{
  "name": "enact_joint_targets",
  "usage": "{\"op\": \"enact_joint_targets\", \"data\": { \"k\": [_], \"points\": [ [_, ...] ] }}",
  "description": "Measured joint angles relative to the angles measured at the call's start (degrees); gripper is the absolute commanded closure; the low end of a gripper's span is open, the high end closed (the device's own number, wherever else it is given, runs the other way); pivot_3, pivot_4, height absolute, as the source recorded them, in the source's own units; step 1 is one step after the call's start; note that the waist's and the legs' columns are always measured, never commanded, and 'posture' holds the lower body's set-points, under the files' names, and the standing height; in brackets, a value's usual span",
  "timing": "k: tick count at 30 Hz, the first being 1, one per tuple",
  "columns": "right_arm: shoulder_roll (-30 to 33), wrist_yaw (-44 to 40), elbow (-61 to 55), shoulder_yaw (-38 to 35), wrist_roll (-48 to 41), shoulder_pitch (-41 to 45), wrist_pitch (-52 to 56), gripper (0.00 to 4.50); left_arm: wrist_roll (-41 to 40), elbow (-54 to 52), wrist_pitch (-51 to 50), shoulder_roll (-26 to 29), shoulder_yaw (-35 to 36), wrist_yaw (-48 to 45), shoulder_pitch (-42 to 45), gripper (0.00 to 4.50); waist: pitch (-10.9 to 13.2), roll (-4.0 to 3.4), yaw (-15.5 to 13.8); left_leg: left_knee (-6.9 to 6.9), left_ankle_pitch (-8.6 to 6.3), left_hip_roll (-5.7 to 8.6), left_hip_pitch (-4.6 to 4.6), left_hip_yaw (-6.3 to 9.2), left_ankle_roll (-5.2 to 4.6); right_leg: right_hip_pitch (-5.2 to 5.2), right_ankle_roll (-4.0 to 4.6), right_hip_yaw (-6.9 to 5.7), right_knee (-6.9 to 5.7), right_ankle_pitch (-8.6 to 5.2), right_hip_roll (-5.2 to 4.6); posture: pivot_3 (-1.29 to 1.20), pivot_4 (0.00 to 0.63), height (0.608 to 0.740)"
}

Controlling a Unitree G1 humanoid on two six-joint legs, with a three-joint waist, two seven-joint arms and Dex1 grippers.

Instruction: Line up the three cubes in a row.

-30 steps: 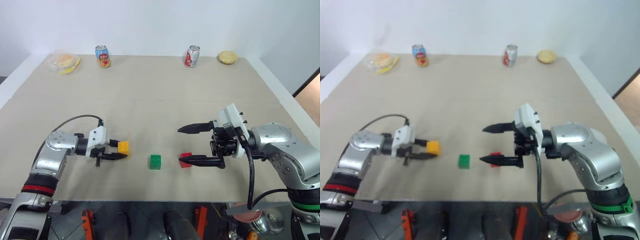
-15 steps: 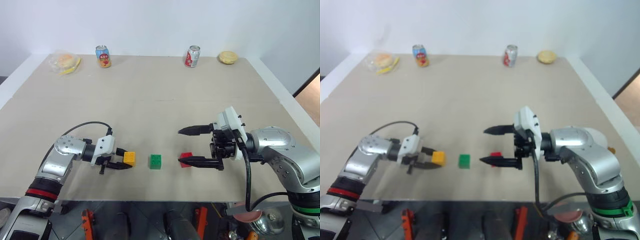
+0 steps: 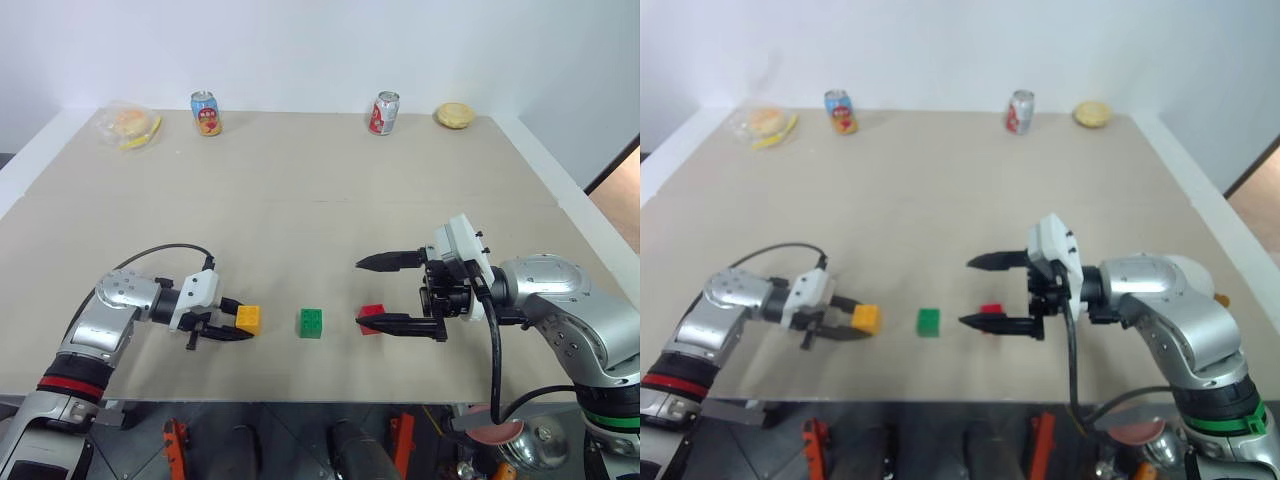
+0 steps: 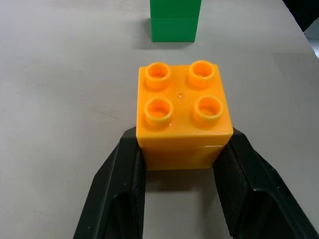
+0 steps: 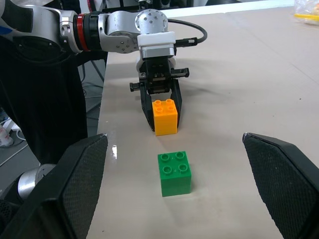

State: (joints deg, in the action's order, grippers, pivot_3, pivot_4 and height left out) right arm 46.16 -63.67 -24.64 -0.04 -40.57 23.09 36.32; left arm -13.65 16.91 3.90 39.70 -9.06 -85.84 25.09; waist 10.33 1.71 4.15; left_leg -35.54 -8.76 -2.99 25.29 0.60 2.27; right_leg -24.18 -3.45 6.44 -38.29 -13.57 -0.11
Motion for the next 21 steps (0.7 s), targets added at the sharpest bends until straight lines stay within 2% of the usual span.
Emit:
{"op": "enact_joint_targets", "data": {
  "k": [7, 9, 15, 16, 21],
  "points": [
    [-0.01, -0.07, 0.02, 0.03, 0.26, 0.01, -0.02, 0.0, 0.02, 0.18, 0.08, 0.07, -0.02, -0.02, 0.0, 3.18, 0.0, 0.0, 0.06, 0.01, 0.0, -0.02, -0.03, -0.02, 0.0, 0.0, 0.02, 0.0, 0.0, 0.01, 0.01, 0.0, 0.15, 0.733],
    [-0.01, -0.09, 0.02, 0.03, 0.25, 0.01, -0.01, 0.0, 0.02, 0.21, 0.06, 0.07, -0.02, -0.02, 0.01, 2.17, 0.0, 0.0, 0.06, 0.01, 0.0, -0.02, -0.04, -0.02, 0.0, 0.01, 0.02, 0.0, 0.0, 0.01, 0.01, 0.0, 0.15, 0.733],
    [-0.08, -0.13, 0.09, 0.03, 0.25, 0.02, -0.01, 0.0, 0.09, 0.47, 0.02, 0.42, -0.16, -1.02, -0.02, 0.18, 0.0, -0.01, 0.03, -0.01, 0.01, -0.02, -0.08, -0.05, -0.02, 0.06, 0.03, 0.0, 0.0, 0.04, -0.03, 0.0, 0.15, 0.733],
    [-0.11, -0.15, 0.12, 0.03, 0.26, 0.02, -0.01, 0.0, 0.1, 0.49, 0.01, 0.56, -0.16, -1.06, -0.02, 0.04, 0.0, 0.0, 0.04, -0.02, 0.02, -0.02, -0.1, -0.07, -0.03, 0.07, 0.03, 0.0, 0.0, 0.04, -0.05, 0.0, 0.15, 0.733],
    [-0.37, -0.2, 0.14, 0.03, 0.13, 0.02, 0.01, 0.0, -0.36, -0.2, -1.12, 0.81, -0.08, -1.02, -0.02, 0.04, 0.0, 0.0, 0.04, -0.02, 0.03, -0.02, -0.09, -0.1, -0.05, 0.07, 0.04, 0.0, 0.0, 0.05, -0.06, 0.0, 0.15, 0.733]
  ]
}}
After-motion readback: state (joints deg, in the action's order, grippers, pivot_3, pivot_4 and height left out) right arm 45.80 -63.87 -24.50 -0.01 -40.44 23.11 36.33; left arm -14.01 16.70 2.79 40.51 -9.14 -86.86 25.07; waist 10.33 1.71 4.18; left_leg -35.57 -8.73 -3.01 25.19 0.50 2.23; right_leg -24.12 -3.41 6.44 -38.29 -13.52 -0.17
